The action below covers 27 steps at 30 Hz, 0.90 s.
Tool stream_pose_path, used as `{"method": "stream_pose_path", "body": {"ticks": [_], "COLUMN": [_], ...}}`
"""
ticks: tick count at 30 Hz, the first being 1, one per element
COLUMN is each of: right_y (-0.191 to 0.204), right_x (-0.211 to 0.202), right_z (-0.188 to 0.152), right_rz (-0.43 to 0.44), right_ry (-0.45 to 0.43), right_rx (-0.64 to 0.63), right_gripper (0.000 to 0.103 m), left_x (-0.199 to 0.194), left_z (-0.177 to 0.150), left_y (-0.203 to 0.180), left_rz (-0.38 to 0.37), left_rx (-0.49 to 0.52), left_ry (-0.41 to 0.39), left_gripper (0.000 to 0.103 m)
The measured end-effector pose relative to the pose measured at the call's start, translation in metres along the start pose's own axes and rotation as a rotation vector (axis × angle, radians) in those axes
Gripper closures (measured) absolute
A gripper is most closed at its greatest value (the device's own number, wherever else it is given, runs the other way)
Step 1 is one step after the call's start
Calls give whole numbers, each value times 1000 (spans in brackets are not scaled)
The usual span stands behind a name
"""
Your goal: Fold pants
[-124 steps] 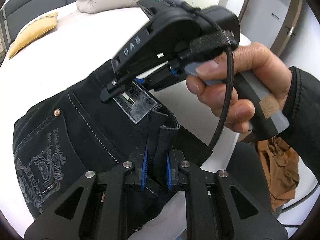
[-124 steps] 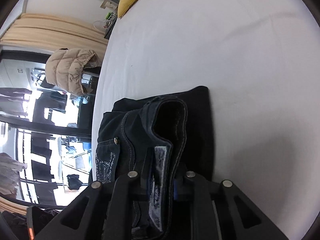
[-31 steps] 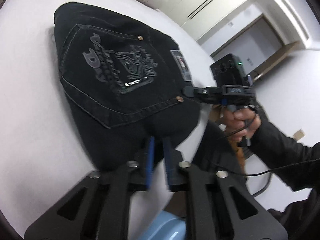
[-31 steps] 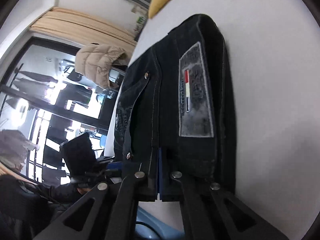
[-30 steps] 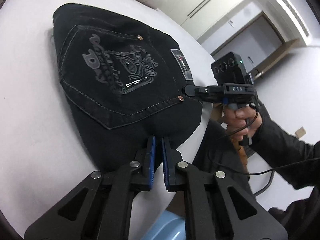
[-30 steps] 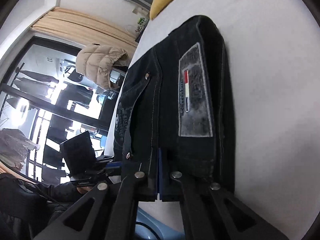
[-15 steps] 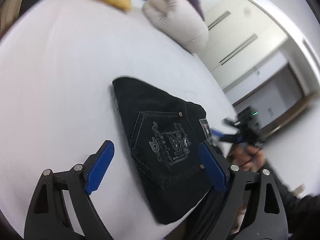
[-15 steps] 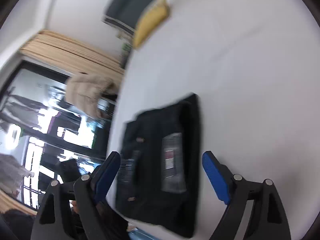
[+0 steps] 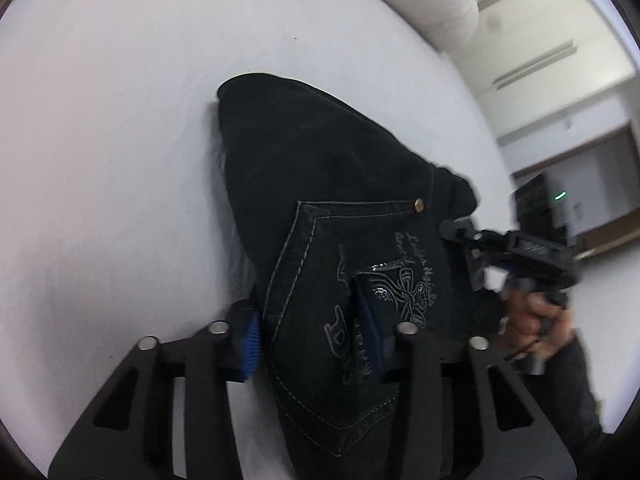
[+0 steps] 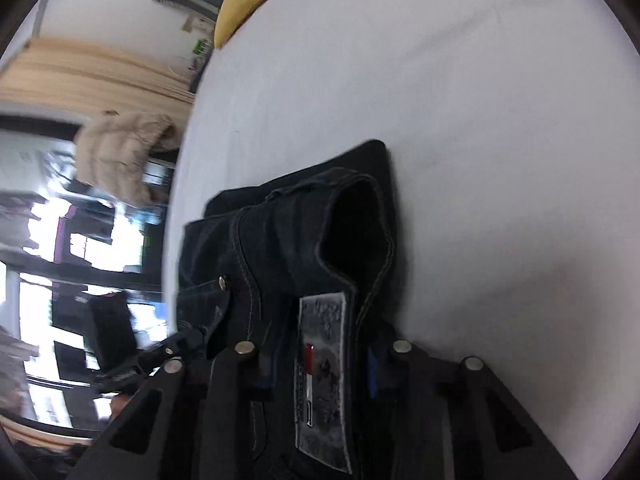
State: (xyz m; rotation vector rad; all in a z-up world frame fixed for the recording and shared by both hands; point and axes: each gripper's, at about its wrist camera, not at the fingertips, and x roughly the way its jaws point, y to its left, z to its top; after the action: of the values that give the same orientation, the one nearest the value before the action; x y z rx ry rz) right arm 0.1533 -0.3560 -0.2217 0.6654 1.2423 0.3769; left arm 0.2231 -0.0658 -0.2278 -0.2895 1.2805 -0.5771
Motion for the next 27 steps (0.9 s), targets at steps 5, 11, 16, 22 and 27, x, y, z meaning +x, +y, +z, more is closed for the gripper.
{"method": "stream_pose_path", "body": {"ticks": [5,11,16,22,27], "right_y": [23,70,113,160,183], "right_x": [-16,-33,-20,28,63], "right_z": [-3,6,45,100,141], "right_rz": [-91,-69,-46,-32,-42], "right_ry": [-53,-116,-130,-115,-104], "right_rx": [-50,-115,-178,-211,-227], "right_gripper": [83,84,84,84,84], "left_x": [-9,-51,-92,-125,-132], "left_z": [-2,9,39,81,113], "left_y": [-27,-37,-16,31,79], "left_rz": [95,158,194,285,323], "left_rx": [111,177,184,183,169], "left_ry": [-16,-104,-181,-226,-220], "left_gripper": [79,80,80,80,80]}}
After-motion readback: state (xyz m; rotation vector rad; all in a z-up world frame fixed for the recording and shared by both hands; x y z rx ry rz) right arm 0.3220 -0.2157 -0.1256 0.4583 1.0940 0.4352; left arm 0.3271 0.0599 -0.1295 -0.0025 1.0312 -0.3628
